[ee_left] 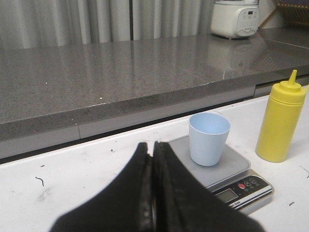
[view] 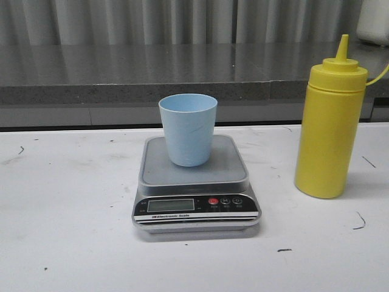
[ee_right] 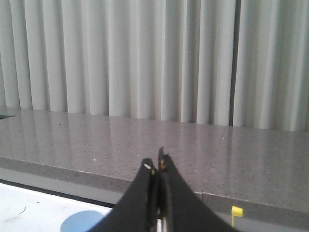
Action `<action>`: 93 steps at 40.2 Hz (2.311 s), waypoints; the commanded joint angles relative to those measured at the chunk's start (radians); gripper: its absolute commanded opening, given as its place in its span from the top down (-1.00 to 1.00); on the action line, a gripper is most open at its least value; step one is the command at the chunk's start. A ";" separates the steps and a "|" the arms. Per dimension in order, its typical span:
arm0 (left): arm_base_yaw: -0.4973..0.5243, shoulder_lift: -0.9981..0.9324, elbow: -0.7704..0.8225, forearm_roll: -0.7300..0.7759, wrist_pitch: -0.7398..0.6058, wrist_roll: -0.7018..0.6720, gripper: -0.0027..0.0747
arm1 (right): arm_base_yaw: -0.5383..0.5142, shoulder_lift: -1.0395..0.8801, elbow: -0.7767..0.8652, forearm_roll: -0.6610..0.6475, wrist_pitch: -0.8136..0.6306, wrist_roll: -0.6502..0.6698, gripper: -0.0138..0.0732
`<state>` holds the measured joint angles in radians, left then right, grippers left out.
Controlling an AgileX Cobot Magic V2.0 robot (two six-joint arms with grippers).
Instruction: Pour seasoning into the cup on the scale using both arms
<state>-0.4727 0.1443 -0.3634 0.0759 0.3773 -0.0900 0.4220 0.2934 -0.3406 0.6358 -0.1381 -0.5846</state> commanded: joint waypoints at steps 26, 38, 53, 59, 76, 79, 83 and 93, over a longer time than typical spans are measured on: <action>0.160 -0.153 0.187 -0.107 -0.175 0.002 0.98 | -0.001 0.006 -0.036 -0.006 -0.053 -0.011 0.82; 0.459 -0.167 0.369 -0.147 -0.342 0.002 0.98 | -0.001 0.006 -0.033 -0.006 -0.050 -0.011 0.82; 0.541 -0.167 0.391 -0.147 -0.364 0.002 0.98 | -0.001 0.006 -0.031 -0.006 -0.051 -0.011 0.82; 0.541 -0.167 0.391 -0.147 -0.364 0.002 0.98 | -0.001 0.006 -0.031 -0.006 -0.051 -0.011 0.82; 0.541 -0.167 0.391 -0.147 -0.364 0.002 0.98 | -0.001 0.006 -0.031 -0.006 -0.051 -0.011 0.82; 0.541 -0.167 0.391 -0.147 -0.364 0.002 0.98 | -0.001 0.006 -0.031 -0.006 -0.051 -0.011 0.82; 0.541 -0.167 0.391 -0.147 -0.364 0.002 0.98 | -0.001 0.006 -0.031 -0.006 -0.051 -0.011 0.82; 0.541 -0.167 0.391 -0.147 -0.364 0.002 0.98 | -0.001 0.006 -0.031 -0.006 -0.051 -0.011 0.82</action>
<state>0.0667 -0.0059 0.0044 -0.0601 0.0964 -0.0865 0.4220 0.2934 -0.3406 0.6358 -0.1310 -0.5870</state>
